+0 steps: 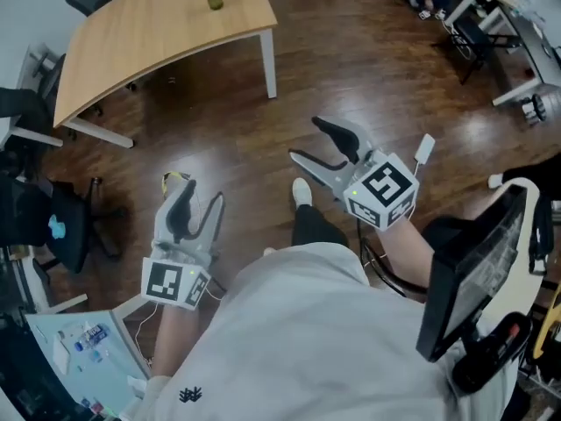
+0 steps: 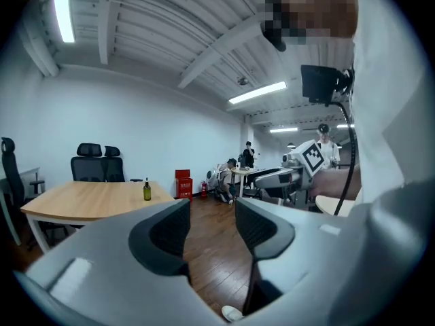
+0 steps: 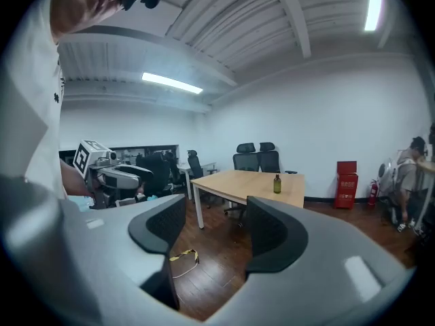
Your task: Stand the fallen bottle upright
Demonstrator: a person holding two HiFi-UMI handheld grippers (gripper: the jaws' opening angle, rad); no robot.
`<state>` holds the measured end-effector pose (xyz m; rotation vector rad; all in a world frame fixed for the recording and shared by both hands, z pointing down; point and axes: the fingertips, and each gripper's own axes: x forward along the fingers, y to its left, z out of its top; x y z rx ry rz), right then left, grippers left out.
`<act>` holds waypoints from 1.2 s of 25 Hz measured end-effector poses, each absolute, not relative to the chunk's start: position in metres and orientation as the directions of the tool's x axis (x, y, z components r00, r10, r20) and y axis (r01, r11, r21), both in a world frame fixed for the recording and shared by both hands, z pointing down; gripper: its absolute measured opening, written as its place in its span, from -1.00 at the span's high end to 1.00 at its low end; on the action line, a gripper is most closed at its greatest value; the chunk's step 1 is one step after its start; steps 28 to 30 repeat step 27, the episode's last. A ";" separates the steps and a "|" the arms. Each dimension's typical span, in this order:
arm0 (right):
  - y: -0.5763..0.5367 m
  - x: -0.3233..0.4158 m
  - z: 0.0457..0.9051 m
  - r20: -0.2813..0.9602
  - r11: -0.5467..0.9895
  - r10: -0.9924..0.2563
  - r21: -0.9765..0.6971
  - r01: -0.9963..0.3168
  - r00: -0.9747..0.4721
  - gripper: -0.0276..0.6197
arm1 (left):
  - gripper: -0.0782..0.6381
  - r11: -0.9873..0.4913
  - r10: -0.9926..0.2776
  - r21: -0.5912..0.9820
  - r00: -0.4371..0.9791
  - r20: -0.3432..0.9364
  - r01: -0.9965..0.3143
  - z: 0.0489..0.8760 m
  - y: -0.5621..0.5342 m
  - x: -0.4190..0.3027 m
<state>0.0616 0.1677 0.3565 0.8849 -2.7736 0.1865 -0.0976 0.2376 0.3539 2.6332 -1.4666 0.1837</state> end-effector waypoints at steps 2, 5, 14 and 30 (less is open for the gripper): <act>0.203 0.056 0.353 0.243 0.793 -0.581 -0.047 -0.608 -0.777 0.05 | 0.21 -0.535 -0.828 0.043 0.534 0.170 -0.844 0.358 0.266 -0.109; 0.241 0.044 0.349 0.243 0.792 -0.585 -0.032 -0.609 -0.774 0.08 | 0.21 -0.533 -0.823 0.066 0.536 0.188 -0.843 0.366 0.299 -0.125; 0.284 0.017 0.342 0.253 0.789 -0.597 0.017 -0.614 -0.761 0.13 | 0.21 -0.539 -0.819 0.081 0.544 0.182 -0.838 0.373 0.336 -0.147; 0.274 0.009 0.340 0.286 0.796 -0.591 0.051 -0.604 -0.755 0.17 | 0.21 -0.534 -0.824 0.078 0.538 0.179 -0.842 0.376 0.326 -0.155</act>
